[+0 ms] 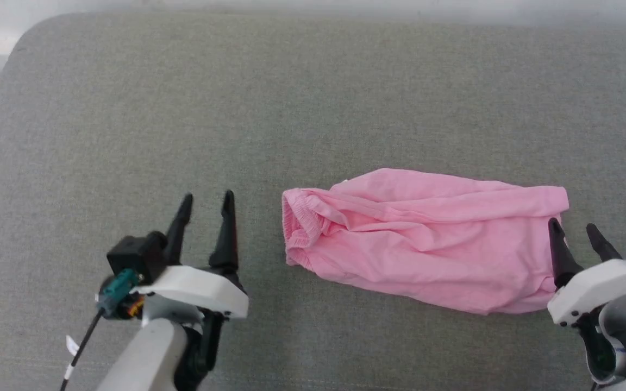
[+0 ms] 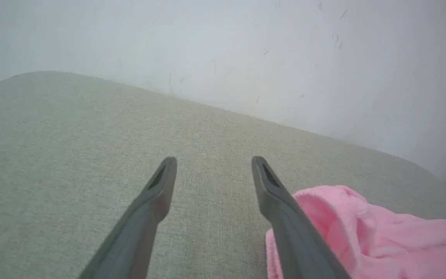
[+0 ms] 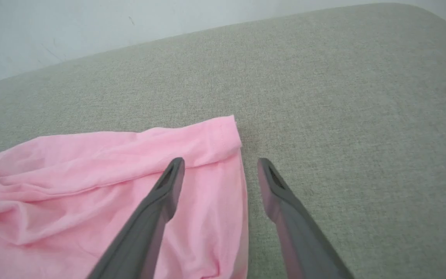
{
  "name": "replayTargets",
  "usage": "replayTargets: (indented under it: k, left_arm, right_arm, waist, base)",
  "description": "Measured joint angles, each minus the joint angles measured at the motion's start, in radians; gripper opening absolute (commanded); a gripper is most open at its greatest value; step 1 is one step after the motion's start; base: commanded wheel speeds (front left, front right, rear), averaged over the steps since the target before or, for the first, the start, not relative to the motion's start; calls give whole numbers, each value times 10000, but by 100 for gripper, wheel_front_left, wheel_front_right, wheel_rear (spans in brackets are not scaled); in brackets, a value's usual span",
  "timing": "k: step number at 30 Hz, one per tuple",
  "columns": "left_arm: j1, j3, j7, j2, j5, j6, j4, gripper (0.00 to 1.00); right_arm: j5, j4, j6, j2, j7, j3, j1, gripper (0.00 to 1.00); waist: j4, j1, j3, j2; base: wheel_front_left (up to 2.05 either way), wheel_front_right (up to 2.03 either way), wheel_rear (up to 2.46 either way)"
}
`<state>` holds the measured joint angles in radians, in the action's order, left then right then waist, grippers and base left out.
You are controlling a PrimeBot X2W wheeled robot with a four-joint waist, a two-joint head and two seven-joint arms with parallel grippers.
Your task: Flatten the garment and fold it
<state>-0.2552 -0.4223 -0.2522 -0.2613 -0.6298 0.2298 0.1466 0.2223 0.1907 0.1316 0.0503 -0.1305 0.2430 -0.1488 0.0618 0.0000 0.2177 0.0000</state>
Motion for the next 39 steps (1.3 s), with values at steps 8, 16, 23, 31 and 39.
replayTargets:
  k: [8,16,23,31,39]
  left_arm:
    - [-209,1779,-48,690,2328,-744,-780,100]
    - [-6,2849,-48,1237,3944,-1415,-721,100]
    - [274,3398,-48,1574,4447,-1756,-510,100]
    - [354,3674,-48,1854,4629,-2103,-253,100]
    - [422,3800,-48,1971,4719,-2286,-86,100]
  right_arm:
    - [-150,1565,0,6,-1267,435,-957,100]
    - [-79,1657,-4,171,-2706,194,-1263,41]
    - [251,1070,-2,40,-2943,-17,-937,0]
    - [-171,382,0,-25,-2690,1298,-689,0]
    - [-1262,-454,0,-8,-2673,2518,-378,0]
  waist:
    - [114,1,326,0]
    - [146,0,389,0]
    - [89,0,247,0]
    - [104,0,117,0]
    - [185,0,101,0]
  base:
    - [0,0,0]
    - [0,0,0]
    - [0,0,0]
    - [0,0,0]
    - [0,0,0]
